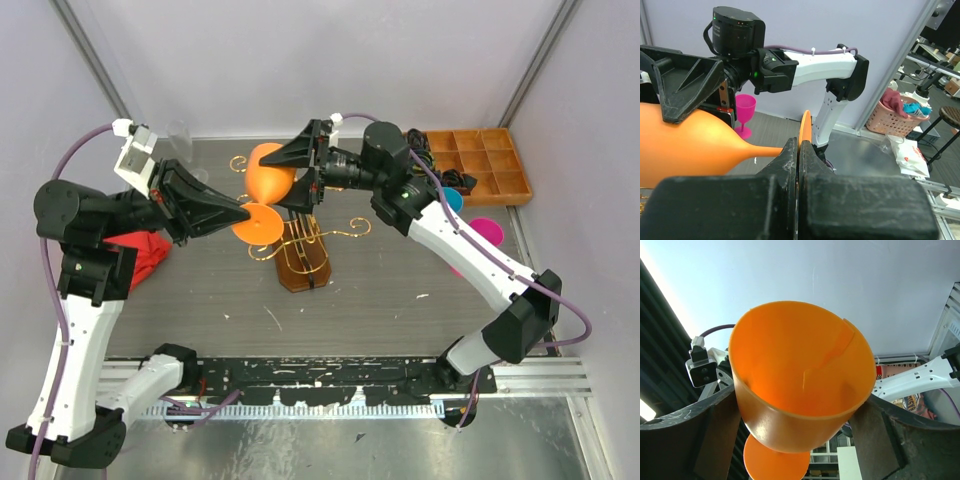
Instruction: Take the wine glass off the wine glass rack
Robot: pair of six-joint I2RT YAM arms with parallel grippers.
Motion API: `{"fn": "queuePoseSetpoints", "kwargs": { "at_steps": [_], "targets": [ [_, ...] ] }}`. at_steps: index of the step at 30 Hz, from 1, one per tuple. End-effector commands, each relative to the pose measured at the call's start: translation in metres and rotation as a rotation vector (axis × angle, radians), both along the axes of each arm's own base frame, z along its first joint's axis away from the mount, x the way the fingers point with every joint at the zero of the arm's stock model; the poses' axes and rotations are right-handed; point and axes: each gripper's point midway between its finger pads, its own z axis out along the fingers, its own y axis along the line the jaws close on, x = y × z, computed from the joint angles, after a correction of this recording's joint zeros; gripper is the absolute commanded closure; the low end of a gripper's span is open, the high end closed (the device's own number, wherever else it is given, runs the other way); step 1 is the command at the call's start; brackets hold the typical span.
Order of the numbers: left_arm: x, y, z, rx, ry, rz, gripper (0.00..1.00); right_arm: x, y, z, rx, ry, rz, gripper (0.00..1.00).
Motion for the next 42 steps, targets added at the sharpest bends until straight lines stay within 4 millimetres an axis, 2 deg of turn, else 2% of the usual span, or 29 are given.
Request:
{"fn": "queuePoseSetpoints", "kwargs": {
  "at_steps": [1, 3, 5, 7, 9, 12, 15, 18, 22, 26, 30, 39, 41, 42],
  "targets": [
    [-0.004, -0.001, -0.008, 0.021, 0.027, -0.029, 0.95, -0.003, -0.008, 0.045, 0.097, -0.072, -0.059, 0.21],
    [-0.004, 0.0, -0.008, 0.016, 0.027, -0.021, 0.81, 0.001, -0.009, 0.044, 0.095, -0.071, -0.08, 0.22],
    [-0.004, 0.0, -0.008, 0.011, 0.028, -0.011, 0.57, 0.002, -0.01, 0.043, 0.098, -0.08, -0.095, 0.27],
    [-0.005, 0.001, -0.007, 0.008, 0.026, -0.004, 0.46, 0.004, -0.01, 0.042, 0.095, -0.088, -0.103, 0.28],
    [-0.007, 0.002, -0.005, 0.006, 0.021, 0.009, 0.39, 0.006, -0.011, 0.043, 0.093, -0.104, -0.104, 0.29],
    [-0.013, 0.005, 0.002, 0.001, 0.0, 0.034, 0.38, 0.017, -0.018, 0.039, 0.066, -0.131, -0.134, 0.3],
    [-0.02, 0.01, 0.007, 0.002, -0.029, 0.071, 0.37, 0.038, -0.037, 0.031, -0.022, -0.209, -0.219, 0.31],
    [-0.024, 0.013, 0.007, 0.01, -0.049, 0.102, 0.36, 0.062, -0.066, 0.024, -0.17, -0.299, -0.355, 0.31],
    [-0.021, 0.013, -0.001, 0.022, -0.03, 0.115, 0.36, 0.089, -0.115, 0.013, -0.379, -0.387, -0.575, 0.31],
    [-0.019, 0.013, -0.004, 0.02, -0.005, 0.123, 0.37, 0.107, -0.162, -0.001, -0.556, -0.441, -0.77, 0.31],
    [-0.02, 0.014, -0.006, 0.02, -0.001, 0.133, 0.37, 0.116, -0.203, -0.005, -0.707, -0.529, -0.959, 0.32],
    [-0.018, 0.015, -0.011, 0.027, 0.017, 0.144, 0.37, 0.108, -0.297, 0.015, -1.013, -0.698, -1.324, 0.32],
    [-0.017, 0.014, -0.011, 0.022, 0.022, 0.146, 0.37, 0.108, -0.309, 0.01, -1.08, -0.733, -1.362, 0.32],
    [-0.016, 0.014, -0.012, 0.019, 0.025, 0.146, 0.37, 0.11, -0.311, 0.0, -1.119, -0.748, -1.353, 0.32]
  ]
}}
